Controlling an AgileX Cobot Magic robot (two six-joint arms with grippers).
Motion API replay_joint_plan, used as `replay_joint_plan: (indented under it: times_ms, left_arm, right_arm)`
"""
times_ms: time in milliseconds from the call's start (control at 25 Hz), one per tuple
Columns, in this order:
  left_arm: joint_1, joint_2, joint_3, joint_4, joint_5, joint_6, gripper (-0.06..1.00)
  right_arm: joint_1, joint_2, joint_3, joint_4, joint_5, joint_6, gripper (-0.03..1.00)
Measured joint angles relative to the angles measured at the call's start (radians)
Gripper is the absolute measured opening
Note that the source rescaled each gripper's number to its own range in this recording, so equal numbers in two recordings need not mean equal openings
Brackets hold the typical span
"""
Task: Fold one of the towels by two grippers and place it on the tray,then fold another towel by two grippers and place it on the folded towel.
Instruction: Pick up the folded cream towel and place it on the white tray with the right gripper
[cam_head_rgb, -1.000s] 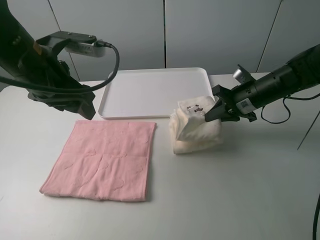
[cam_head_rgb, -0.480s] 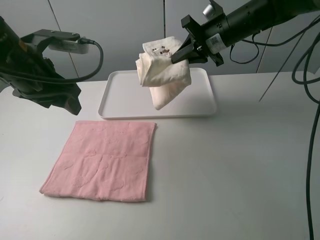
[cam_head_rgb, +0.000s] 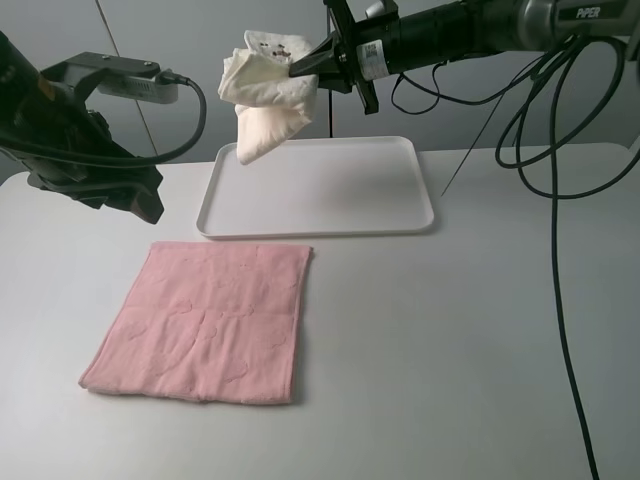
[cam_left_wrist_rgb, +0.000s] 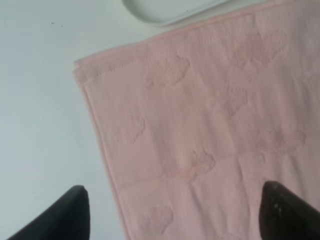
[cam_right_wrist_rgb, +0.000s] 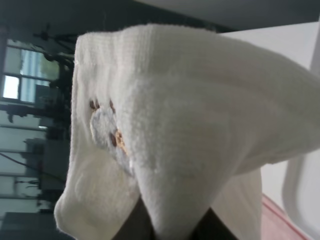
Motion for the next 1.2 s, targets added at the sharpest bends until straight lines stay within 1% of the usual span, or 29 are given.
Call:
replay_joint_plan:
  times_ms: [80,120,240,360,560,680,800,840,880,920,1000,1040,1080,1120,1200]
  left_arm:
    - [0.0,0.0,0.0,0.0,0.0,0.0,0.94]
    - [0.0,0.0,0.0,0.0,0.0,0.0,0.94]
    - [0.0,0.0,0.0,0.0,-0.002,-0.002,0.94]
    - [0.0,0.0,0.0,0.0,-0.002,-0.002,0.94]
    - [0.0,0.0,0.0,0.0,-0.003,-0.002,0.94]
    - [0.0,0.0,0.0,0.0,-0.003,-0.002,0.94]
    - [0.0,0.0,0.0,0.0,-0.003,-0.002,0.94]
    - [0.0,0.0,0.0,0.0,-0.003,-0.002,0.94]
    - [0.0,0.0,0.0,0.0,-0.003,-0.002,0.94]
    - [0.0,0.0,0.0,0.0,-0.003,-0.002,0.94]
    - [0.0,0.0,0.0,0.0,-0.003,-0.002,0.94]
    - [0.0,0.0,0.0,0.0,-0.003,-0.002,0.94]
    - [0.0,0.0,0.0,0.0,-0.003,-0.002,0.94]
    - [0.0,0.0,0.0,0.0,-0.003,-0.002,0.94]
    - [0.0,0.0,0.0,0.0,-0.003,0.001,0.94]
  right_arm:
    - [0.002,0.035,-0.018,0.07,0.002,-0.007,0.09]
    - [0.002,0.051,-0.022,0.086,0.002,-0.01,0.09]
    - [0.002,0.09,-0.024,0.091,-0.002,-0.022,0.09]
    - [0.002,0.144,-0.029,0.045,-0.022,-0.029,0.09]
    - [0.002,0.227,-0.029,-0.083,-0.097,-0.045,0.09]
    - [0.002,0.232,-0.029,-0.174,-0.156,-0.047,0.09]
    - [0.002,0.232,-0.03,-0.225,-0.193,-0.047,0.09]
    - [0.002,0.232,-0.03,-0.243,-0.2,-0.042,0.11]
    - [0.002,0.232,-0.03,-0.26,-0.208,-0.034,0.15]
    - [0.002,0.232,-0.03,-0.271,-0.213,-0.03,0.24]
    - [0.002,0.232,-0.03,-0.287,-0.217,-0.021,0.48]
    - [0.002,0.232,-0.03,-0.289,-0.215,-0.021,0.63]
    - [0.002,0.232,-0.03,-0.289,-0.207,-0.021,0.75]
    - [0.002,0.23,-0.03,-0.292,-0.198,-0.021,0.84]
    - [0.002,0.22,-0.03,-0.316,-0.182,-0.021,0.91]
